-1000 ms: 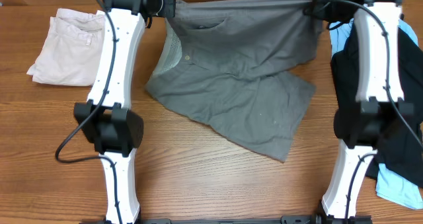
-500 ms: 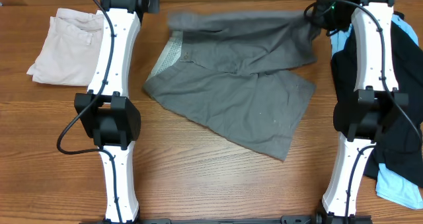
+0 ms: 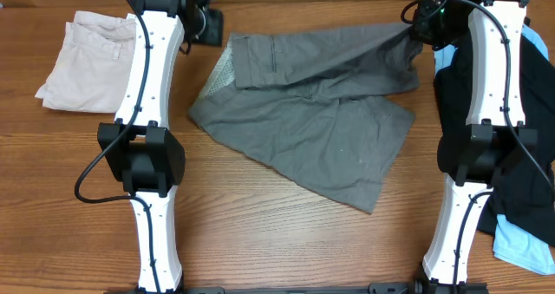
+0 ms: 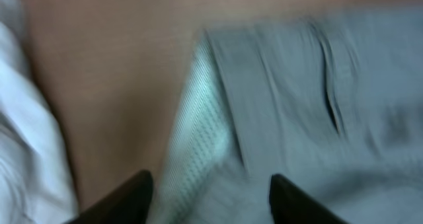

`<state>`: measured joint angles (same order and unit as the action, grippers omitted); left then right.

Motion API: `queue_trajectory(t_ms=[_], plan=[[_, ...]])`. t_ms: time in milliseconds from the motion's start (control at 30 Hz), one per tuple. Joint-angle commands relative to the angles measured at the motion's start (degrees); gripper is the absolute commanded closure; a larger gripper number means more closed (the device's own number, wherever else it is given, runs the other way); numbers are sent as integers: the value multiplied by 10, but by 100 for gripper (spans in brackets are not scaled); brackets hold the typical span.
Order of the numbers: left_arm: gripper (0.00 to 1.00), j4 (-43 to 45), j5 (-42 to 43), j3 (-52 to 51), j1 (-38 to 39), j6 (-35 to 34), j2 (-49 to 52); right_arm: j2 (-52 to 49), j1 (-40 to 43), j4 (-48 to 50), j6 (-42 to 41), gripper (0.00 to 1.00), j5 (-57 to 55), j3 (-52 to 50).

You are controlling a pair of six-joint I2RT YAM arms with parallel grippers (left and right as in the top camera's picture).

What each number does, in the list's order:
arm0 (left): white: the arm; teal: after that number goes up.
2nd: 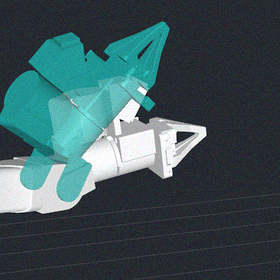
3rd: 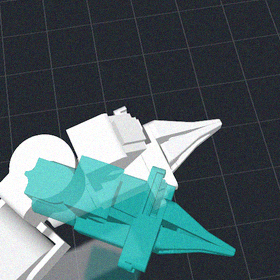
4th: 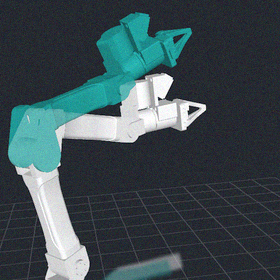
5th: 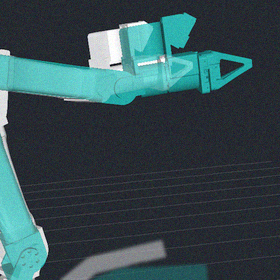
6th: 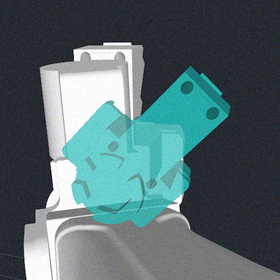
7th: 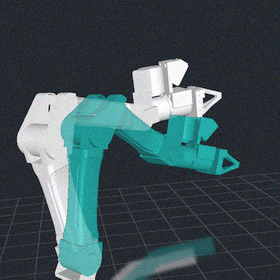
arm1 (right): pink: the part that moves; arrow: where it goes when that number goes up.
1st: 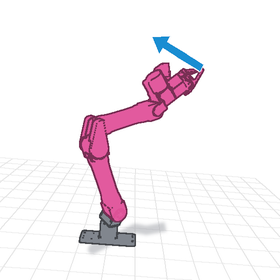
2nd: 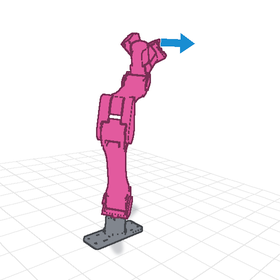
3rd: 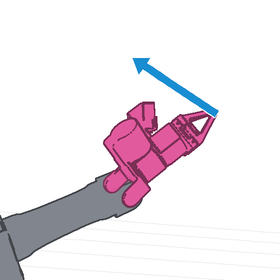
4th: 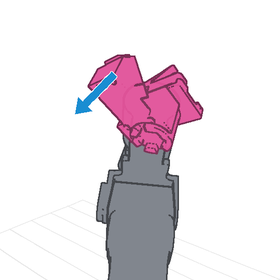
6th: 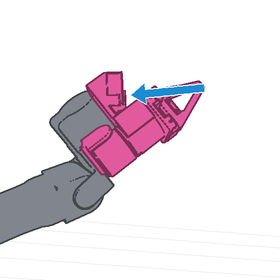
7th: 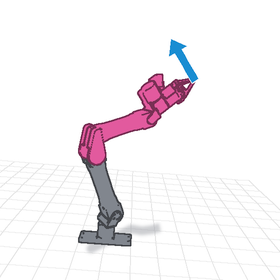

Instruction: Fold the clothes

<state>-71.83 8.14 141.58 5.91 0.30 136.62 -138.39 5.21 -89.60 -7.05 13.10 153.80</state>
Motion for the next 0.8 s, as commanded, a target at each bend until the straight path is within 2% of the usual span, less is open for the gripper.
queue_trajectory(t_ms=[0,133,367,500,633,767], plan=[[34,-67,84,-1,3,10,-18,20,3,2,0,96,-1,11],[31,-101,85,-14,9,12,-8,20,3,3,0,96,-2,11],[29,-43,87,-80,33,-21,14,20,3,3,0,96,-1,11],[35,11,106,-103,43,-56,38,20,3,3,0,96,-2,11],[42,25,101,-104,46,-74,59,20,3,3,0,96,-2,11],[43,31,71,-113,46,-94,69,20,3,4,0,95,-2,11]])
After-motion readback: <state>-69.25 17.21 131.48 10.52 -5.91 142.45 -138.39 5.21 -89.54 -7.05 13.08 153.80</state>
